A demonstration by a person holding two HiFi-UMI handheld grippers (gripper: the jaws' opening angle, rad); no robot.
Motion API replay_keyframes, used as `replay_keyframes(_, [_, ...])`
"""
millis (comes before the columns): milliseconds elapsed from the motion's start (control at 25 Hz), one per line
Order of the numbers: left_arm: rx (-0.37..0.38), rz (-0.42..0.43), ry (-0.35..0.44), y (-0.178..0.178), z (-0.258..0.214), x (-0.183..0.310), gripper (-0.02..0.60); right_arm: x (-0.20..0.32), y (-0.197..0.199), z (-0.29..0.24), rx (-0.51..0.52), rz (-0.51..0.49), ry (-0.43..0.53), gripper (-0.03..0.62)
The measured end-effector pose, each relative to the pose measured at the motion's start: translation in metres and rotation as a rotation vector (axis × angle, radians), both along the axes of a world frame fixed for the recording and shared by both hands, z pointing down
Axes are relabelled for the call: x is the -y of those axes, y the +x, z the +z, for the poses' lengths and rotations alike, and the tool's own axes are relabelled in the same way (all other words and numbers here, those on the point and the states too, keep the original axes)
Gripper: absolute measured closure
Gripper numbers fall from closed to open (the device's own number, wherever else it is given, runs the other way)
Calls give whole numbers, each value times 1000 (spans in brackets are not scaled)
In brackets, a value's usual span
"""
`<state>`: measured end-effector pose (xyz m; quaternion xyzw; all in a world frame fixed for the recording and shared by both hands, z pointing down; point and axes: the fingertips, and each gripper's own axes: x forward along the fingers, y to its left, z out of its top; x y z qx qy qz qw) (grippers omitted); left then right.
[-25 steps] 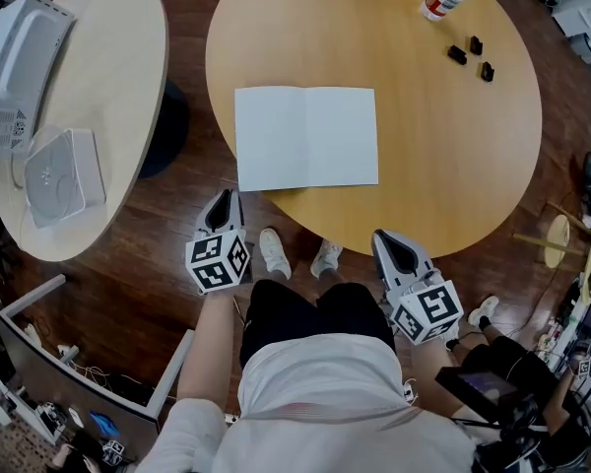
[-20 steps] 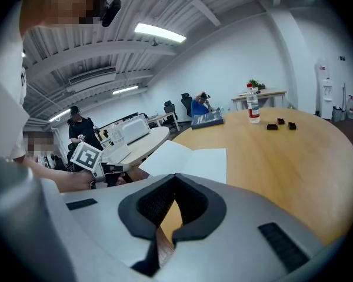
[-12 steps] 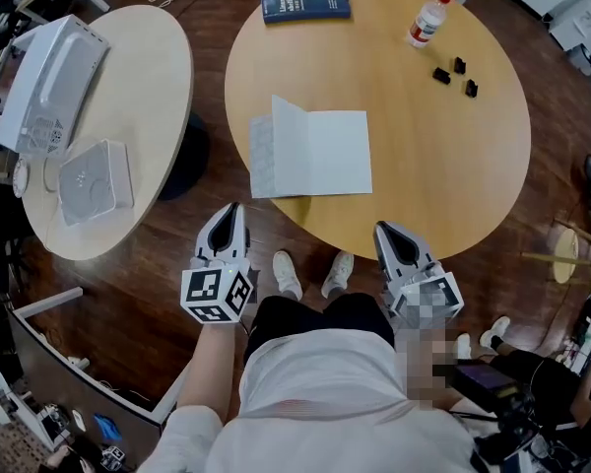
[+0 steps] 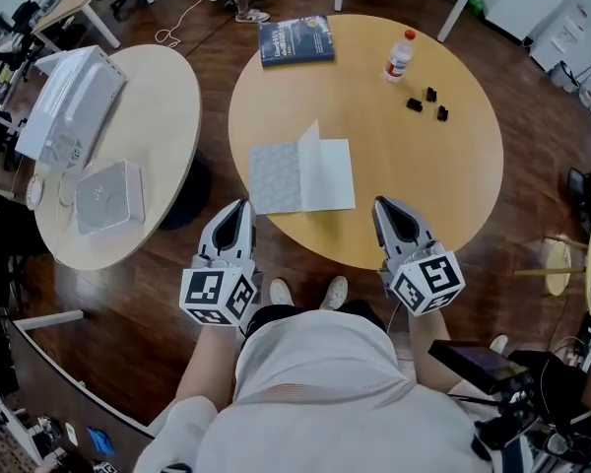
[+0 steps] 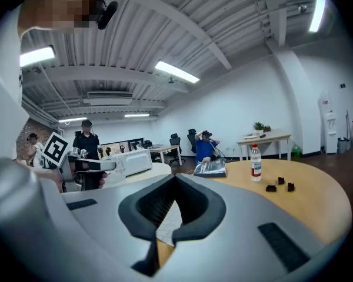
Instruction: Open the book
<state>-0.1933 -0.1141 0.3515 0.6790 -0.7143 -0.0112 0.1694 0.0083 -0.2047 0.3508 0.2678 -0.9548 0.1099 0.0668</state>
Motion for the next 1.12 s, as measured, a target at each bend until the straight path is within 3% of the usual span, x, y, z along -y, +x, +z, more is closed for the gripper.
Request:
replay_keyframes(440, [39,39,101,17,-51,2,569,3,5,-46,45,10,111,600])
replay_keyframes(1120, [71,34,135,15,-74,-19,569,-12,-2,-79,81,-14,178,600])
